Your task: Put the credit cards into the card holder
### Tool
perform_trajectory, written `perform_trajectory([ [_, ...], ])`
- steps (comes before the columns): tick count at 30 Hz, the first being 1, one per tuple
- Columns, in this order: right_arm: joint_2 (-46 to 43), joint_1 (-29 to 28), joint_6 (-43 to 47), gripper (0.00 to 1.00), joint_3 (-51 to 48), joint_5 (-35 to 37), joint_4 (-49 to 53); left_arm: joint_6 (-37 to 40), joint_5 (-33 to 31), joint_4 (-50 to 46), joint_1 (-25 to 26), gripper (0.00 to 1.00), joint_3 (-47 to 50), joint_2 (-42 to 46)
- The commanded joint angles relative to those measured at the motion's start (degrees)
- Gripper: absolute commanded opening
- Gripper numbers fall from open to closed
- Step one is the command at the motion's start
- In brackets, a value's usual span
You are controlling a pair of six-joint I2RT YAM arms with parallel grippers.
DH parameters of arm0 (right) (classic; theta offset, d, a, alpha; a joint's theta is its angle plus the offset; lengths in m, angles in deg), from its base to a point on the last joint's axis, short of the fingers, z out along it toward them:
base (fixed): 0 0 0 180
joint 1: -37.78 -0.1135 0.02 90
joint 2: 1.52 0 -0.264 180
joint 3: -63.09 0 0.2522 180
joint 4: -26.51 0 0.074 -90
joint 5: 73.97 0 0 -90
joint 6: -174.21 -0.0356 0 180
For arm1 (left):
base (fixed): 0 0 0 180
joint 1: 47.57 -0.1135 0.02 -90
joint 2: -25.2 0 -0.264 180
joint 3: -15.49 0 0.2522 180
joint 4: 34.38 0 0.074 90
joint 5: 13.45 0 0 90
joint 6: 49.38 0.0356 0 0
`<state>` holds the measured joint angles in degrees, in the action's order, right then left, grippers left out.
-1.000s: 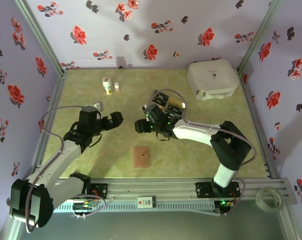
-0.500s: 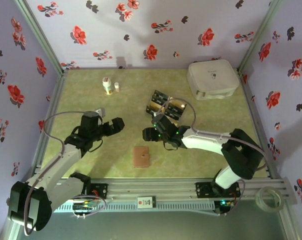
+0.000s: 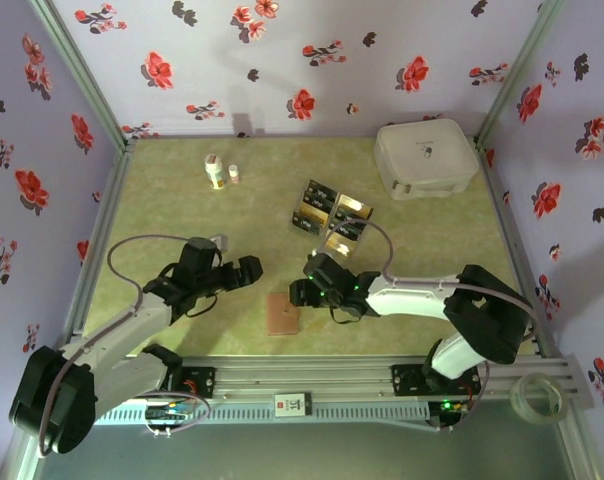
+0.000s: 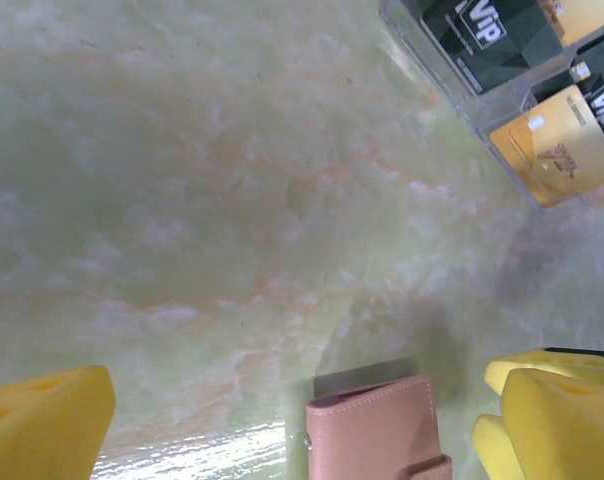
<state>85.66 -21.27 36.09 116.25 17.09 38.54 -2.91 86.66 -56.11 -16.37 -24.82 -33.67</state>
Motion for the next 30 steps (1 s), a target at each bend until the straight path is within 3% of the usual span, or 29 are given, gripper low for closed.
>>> perform_trajectory([
  [1, 0.66, -1.36, -3.48, 0.61, -1.64, 0.24, -1.89, -1.89, -0.53, 1.13, 1.60, 1.00, 0.08, -0.54],
  [30, 7.28, -3.74, -10.94, 0.54, 0.34, -2.20, -5.96, -5.30, -0.54, 9.66, 5.36, 1.00, 5.01, -3.59],
])
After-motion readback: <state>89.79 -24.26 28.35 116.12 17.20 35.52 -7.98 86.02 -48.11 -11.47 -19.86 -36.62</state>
